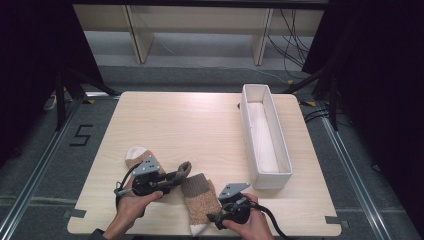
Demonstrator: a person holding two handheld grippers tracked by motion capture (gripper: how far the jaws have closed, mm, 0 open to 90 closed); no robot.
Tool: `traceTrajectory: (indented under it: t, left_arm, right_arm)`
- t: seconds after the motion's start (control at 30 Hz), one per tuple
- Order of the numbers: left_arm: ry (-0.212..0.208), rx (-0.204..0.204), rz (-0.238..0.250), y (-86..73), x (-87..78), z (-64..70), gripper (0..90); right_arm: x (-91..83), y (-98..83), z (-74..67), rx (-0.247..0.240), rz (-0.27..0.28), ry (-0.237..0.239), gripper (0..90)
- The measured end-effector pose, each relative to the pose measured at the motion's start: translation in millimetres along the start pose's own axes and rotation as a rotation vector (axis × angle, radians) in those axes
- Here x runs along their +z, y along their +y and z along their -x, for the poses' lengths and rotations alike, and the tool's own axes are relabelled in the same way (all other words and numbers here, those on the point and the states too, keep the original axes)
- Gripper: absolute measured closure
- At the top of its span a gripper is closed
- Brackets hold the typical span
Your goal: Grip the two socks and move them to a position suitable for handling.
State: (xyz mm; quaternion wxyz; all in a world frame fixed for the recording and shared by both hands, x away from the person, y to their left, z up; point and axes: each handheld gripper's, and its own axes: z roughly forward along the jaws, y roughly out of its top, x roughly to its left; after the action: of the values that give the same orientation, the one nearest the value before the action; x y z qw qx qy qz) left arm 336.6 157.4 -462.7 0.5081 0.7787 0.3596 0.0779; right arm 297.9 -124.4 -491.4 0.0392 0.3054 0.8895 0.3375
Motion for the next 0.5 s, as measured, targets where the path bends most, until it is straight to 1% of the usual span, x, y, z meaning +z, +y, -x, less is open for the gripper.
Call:
traceTrajectory:
  t: [0.03,0.07,0.1,0.13,0.17,0.2,0.23,0.27,0.33,0.37,0.4,0.43,0.47,0.5]
  left_arm:
    - [-0.004,0.001,0.006,-0.6,0.5,0.0,71.8]
    - [-0.001,0.003,0.0,-0.7,0.2,0.2,71.8]
    - [0.001,0.003,-0.002,-0.9,0.3,0.4,71.8]
    - [-0.006,0.006,-0.005,-1.0,0.6,0.2,71.8]
    - [0.0,0.004,-0.011,-0.6,0.5,1.4,71.8]
    - [-0.002,0.002,-0.004,-1.2,1.3,2.2,71.9]
    - [-0.004,0.01,-0.005,-1.2,1.6,2.2,71.9]
    - [-0.003,0.011,-0.009,-1.0,1.6,2.5,71.9]
    - [-0.006,0.013,-0.014,-0.7,1.8,2.9,72.2]
    - [-0.004,0.016,-0.009,-0.9,1.9,2.9,72.4]
    - [0.003,0.014,-0.012,-0.7,1.3,3.2,72.6]
    - [0.0,0.014,-0.014,-0.5,1.0,2.6,72.7]
    - [-0.001,0.01,-0.005,-0.9,1.3,2.4,72.7]
    - [0.003,0.008,-0.002,-1.0,1.3,2.6,72.8]
  right_arm:
    - [1.4,-0.2,-1.4,0.006,-0.008,0.019,41.6]
    - [3.7,-0.4,-1.2,-0.007,-0.016,0.026,42.3]
    - [4.0,-0.3,-0.9,0.001,-0.032,0.021,44.5]
    - [4.9,0.0,-0.7,0.008,-0.041,0.019,47.4]
    - [4.9,0.2,0.1,0.005,-0.043,0.018,52.2]
    - [4.0,0.6,1.1,-0.006,-0.039,0.024,58.6]
    - [3.1,0.3,0.9,0.004,-0.026,0.03,69.2]
    - [1.3,0.6,1.7,0.004,-0.013,0.051,71.9]
    - [-2.6,0.7,2.7,-0.003,-0.038,0.034,74.1]
    - [-4.0,0.5,5.4,-0.019,-0.028,0.045,74.8]
    - [-6.3,0.0,6.4,-0.005,-0.035,0.045,75.1]
    - [-9.2,-0.6,7.2,0.004,-0.04,0.043,75.3]
    - [-11.7,-1.2,8.2,0.001,-0.031,0.054,75.5]
    - [-16.2,-2.0,9.5,0.011,-0.037,0.047,75.5]
